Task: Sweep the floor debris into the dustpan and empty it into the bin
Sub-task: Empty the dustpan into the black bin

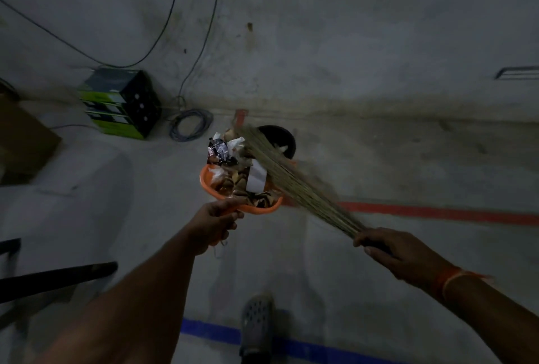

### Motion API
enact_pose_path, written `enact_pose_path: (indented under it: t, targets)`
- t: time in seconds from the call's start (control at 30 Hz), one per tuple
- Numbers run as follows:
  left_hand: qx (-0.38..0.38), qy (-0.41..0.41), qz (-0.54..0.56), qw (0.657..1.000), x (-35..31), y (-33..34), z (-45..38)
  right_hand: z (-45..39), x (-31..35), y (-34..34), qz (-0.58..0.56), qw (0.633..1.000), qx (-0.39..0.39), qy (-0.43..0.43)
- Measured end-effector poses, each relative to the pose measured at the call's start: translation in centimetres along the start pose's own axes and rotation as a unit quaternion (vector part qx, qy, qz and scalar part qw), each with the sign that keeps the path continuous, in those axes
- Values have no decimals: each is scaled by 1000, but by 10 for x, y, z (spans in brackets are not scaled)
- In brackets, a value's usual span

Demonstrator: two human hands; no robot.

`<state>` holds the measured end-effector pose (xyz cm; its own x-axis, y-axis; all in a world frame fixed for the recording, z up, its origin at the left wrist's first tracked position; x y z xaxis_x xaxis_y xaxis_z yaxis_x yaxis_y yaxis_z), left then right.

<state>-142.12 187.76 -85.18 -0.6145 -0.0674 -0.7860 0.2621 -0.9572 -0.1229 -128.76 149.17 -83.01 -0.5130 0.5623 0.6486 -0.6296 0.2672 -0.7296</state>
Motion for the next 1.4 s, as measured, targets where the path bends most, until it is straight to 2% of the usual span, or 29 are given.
enact_pose_path:
  t: [0.3, 0.53, 0.77, 0.97, 1.13, 1.4]
  targets:
    - [-46, -1, -40, 998, -22, -61, -210, -195, -88, 22, -4, 1000, -11, -1]
    - [-93, 8, -122, 988, -5, -76, -319, -267, -143, 59, -10, 999, -30, 8]
    - [-137, -1, -158, 978, -8, -65, -342, -270, -169, 63, -12, 997, -18, 68]
    - [-150, -18, -250, 956, -28, -64, -341, -253, -177, 45, 24, 996, -13, 82]
    - [-170, -49, -285, 942, -38, -61, -327, -230, -177, 38, 63, 994, 19, 90]
    - [-175, -43, -368, 912, -58, -55, -296, -198, -152, 28, 80, 992, 7, 96]
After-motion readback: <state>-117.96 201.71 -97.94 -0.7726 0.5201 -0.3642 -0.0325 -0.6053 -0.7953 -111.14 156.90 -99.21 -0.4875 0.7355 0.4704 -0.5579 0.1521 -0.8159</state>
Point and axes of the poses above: each hand's wrist, its own z-axis away from the middle knuckle, its own y-axis out of the palm, x = y × z, the point moved 3 cm from there along -z, towards the middle knuckle, and after that the axes turned 5 degrees about -y, right-handed, at the moved point
